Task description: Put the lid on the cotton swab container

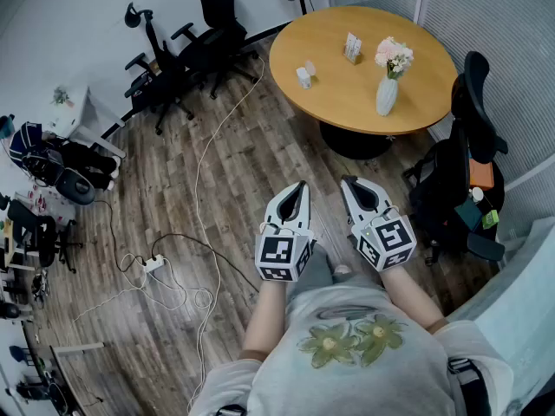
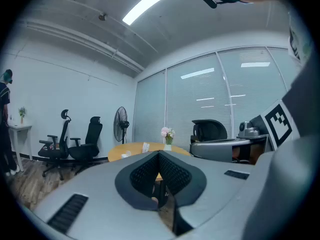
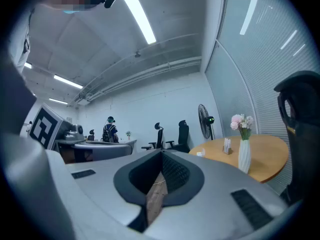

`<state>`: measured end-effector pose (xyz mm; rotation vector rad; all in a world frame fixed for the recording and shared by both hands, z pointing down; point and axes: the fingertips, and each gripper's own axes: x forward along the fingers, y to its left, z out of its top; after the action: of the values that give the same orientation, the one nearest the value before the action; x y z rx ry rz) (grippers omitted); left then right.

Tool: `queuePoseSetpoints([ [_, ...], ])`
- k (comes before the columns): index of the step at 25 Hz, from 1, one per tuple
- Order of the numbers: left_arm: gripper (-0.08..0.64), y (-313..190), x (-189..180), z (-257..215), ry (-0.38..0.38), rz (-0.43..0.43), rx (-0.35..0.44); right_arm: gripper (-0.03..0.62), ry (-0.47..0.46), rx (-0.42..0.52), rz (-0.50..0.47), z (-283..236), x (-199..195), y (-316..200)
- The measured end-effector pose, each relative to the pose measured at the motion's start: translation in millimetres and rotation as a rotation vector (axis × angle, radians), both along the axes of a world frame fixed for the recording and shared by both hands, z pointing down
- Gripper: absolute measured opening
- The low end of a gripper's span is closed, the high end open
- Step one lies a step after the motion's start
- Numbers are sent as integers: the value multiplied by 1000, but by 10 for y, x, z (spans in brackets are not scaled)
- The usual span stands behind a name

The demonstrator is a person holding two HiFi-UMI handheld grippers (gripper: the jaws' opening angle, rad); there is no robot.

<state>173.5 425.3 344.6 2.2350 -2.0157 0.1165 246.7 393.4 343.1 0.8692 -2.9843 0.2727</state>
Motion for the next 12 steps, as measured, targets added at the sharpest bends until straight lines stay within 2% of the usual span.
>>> queuePoseSetpoints([
  [6,2,-269,-109,101,-6,-7,-12,-3,8,-2,-13,67,-116,-230],
  [12,2,-840,-379,225,-1,7,-21,-2,23,2,-18,177,-409,-767],
])
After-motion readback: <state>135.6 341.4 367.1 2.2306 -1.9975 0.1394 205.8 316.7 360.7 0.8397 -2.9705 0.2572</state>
